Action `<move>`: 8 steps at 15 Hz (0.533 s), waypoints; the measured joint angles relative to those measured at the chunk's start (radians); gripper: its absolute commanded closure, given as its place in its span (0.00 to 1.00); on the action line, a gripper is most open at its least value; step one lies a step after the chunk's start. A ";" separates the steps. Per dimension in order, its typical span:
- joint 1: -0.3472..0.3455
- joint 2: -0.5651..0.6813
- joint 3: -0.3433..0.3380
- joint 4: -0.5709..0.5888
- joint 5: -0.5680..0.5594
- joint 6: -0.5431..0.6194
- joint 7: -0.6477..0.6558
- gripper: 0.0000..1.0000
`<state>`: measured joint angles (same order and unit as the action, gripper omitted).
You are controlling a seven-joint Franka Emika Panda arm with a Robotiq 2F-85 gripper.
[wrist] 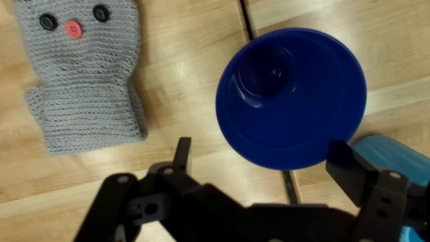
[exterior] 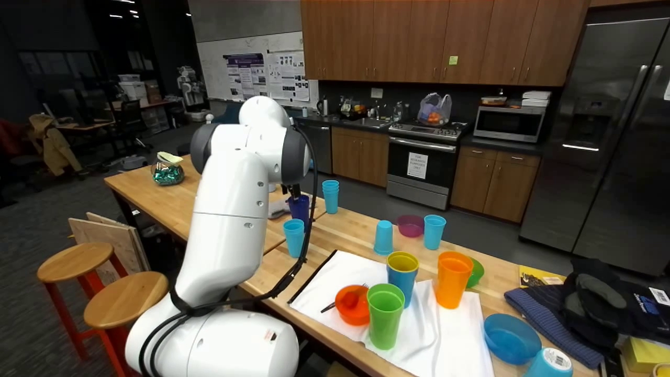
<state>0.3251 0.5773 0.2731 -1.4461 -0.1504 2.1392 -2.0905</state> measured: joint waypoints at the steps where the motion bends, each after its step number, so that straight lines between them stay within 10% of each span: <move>1: 0.012 0.029 -0.001 0.045 -0.010 -0.011 0.018 0.00; 2: 0.024 0.059 -0.003 0.094 -0.019 -0.027 0.031 0.25; 7: 0.118 0.210 -0.025 0.364 -0.066 -0.145 0.140 0.46; 8: 0.142 0.238 -0.034 0.417 -0.071 -0.182 0.165 0.14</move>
<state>0.4673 0.8151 0.2389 -1.0291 -0.2218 1.9572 -1.9256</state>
